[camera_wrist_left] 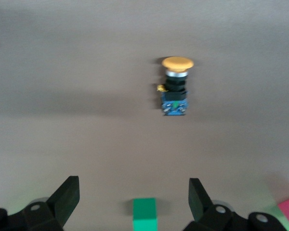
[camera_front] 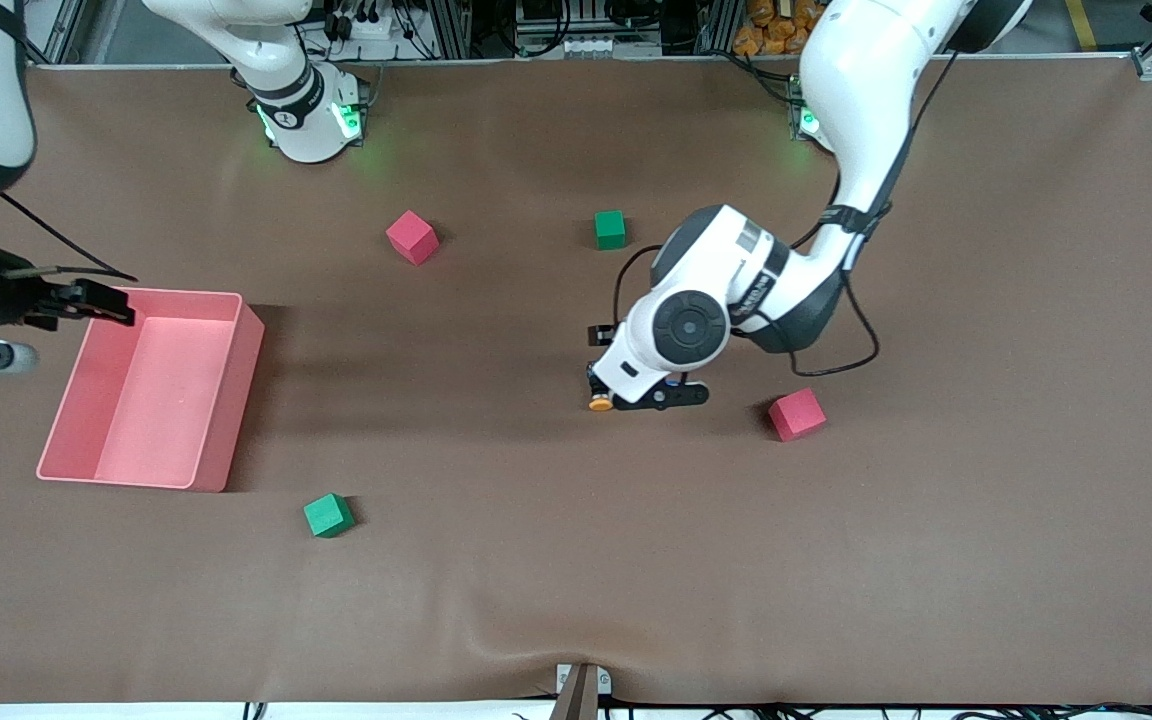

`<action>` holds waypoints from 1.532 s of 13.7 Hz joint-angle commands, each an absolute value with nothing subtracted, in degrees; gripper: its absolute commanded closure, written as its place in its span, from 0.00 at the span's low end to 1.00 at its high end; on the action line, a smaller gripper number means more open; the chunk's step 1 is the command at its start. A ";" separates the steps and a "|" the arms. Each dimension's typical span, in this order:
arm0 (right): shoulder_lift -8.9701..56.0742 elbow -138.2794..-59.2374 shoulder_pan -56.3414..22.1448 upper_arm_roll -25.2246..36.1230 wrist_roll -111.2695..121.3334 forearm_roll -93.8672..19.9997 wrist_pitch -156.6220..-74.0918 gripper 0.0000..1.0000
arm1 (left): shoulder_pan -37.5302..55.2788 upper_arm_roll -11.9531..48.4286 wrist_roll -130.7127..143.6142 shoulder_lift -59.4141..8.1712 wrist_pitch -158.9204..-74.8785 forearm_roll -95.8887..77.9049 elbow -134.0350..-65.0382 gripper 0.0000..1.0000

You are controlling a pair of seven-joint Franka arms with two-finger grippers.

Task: Place and upright button with both arms
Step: 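Retract the right gripper while the left gripper reaches the button, then lower the left gripper around the button and close it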

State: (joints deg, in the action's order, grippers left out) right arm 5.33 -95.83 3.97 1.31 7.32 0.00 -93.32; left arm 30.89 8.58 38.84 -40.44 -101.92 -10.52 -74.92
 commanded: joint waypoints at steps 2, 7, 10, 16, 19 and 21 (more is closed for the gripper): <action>1.59 -95.81 5.71 0.09 7.56 -0.53 -90.80 0.00 | 31.38 7.82 39.03 -43.85 -106.60 -11.16 -72.77 0.00; 1.93 -85.72 5.19 -0.44 6.95 -0.70 -83.95 0.00 | 34.36 7.21 39.02 -46.84 -113.99 -10.72 -72.86 0.00; 1.76 -82.80 -0.86 -0.44 2.58 0.26 -79.63 0.00 | 34.37 6.94 38.67 -49.12 -117.41 -10.37 -72.95 0.00; 2.02 -81.91 -0.35 0.00 0.35 -0.62 -79.80 0.00 | 34.98 6.24 37.53 -50.53 -117.77 -10.46 -73.21 0.04; 1.76 -83.31 2.44 0.09 0.79 -0.79 -79.54 0.00 | 36.03 6.24 38.32 -51.77 -119.87 -10.37 -73.21 0.06; 1.67 -83.41 3.34 0.18 3.16 -0.88 -79.54 0.00 | 35.95 6.15 38.41 -52.03 -120.06 -10.37 -73.21 0.12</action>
